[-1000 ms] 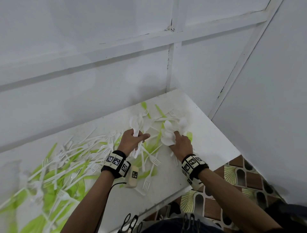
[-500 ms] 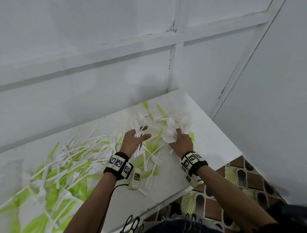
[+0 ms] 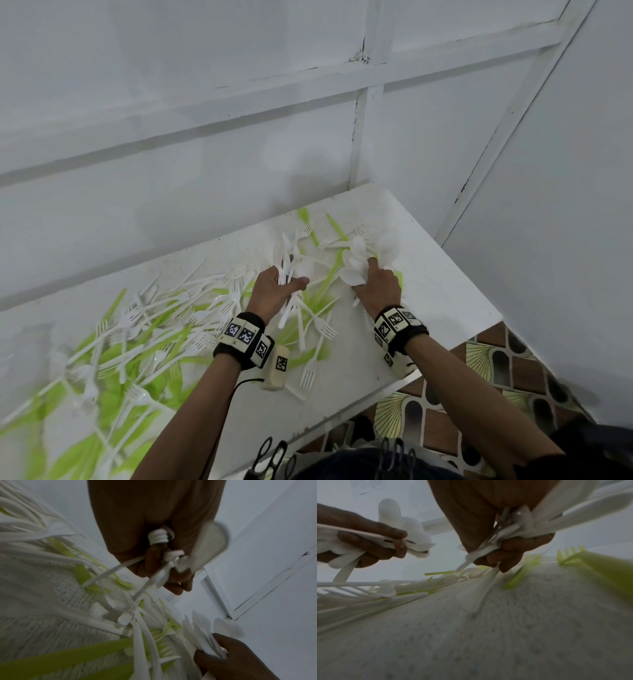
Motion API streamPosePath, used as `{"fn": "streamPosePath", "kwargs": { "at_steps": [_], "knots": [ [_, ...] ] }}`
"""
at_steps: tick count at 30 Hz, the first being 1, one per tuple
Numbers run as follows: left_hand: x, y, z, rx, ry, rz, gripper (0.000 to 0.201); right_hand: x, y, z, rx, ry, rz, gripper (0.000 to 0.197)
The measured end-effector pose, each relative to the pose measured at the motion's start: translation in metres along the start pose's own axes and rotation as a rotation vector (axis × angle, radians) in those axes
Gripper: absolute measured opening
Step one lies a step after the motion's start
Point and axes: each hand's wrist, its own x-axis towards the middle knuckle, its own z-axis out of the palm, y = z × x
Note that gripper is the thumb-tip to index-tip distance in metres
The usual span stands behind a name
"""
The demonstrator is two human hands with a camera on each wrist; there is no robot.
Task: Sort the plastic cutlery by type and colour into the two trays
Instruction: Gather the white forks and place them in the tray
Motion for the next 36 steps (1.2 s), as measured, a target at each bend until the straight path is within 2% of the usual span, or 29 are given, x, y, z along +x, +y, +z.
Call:
{"fn": "streamPosePath", "kwargs": {
  "at_steps": [2,6,8,9,11,12,18,20,26,30,36],
  "knots": [
    [0.001,-0.003,-0.004,0.031,0.024,-0.002,0.021,0.002,0.002,-0.001,0.035,0.026,0.018,0.065],
    [0.002,-0.011,-0.006,0.005,0.019,-0.037,0.028,0.006,0.007,-0.002,0.094,0.027,0.074,0.063],
    [0.000,-0.009,-0.002,-0.020,0.045,-0.031,0.048,0.005,0.007,-0.003,0.179,0.034,0.089,0.055],
    [0.001,-0.010,-0.001,-0.047,0.056,-0.037,0.047,0.004,0.006,-0.004,0.224,0.037,0.091,0.050],
    [0.003,-0.010,-0.001,-0.113,0.076,-0.030,0.028,0.001,0.004,-0.006,0.308,0.032,0.091,0.041],
    [0.003,-0.008,-0.002,-0.132,0.091,-0.026,0.026,0.001,0.003,-0.007,0.340,0.029,0.089,0.037],
    [0.004,-0.002,-0.006,-0.192,0.098,-0.005,0.034,0.006,0.001,-0.010,0.482,0.041,0.137,0.019],
    [0.005,-0.005,-0.009,-0.203,0.117,-0.006,0.036,0.006,-0.003,-0.010,0.580,0.040,0.146,0.019],
    [-0.002,-0.003,-0.012,-0.202,0.219,-0.033,0.035,0.005,-0.034,0.001,0.856,-0.079,0.123,0.011],
    [-0.006,-0.004,-0.017,-0.196,0.284,-0.046,0.040,0.000,-0.064,0.007,0.910,-0.154,0.078,0.008],
    [-0.017,-0.003,-0.035,-0.210,0.304,-0.019,0.031,-0.010,-0.113,0.030,1.012,-0.270,0.085,0.010]
  ]
}}
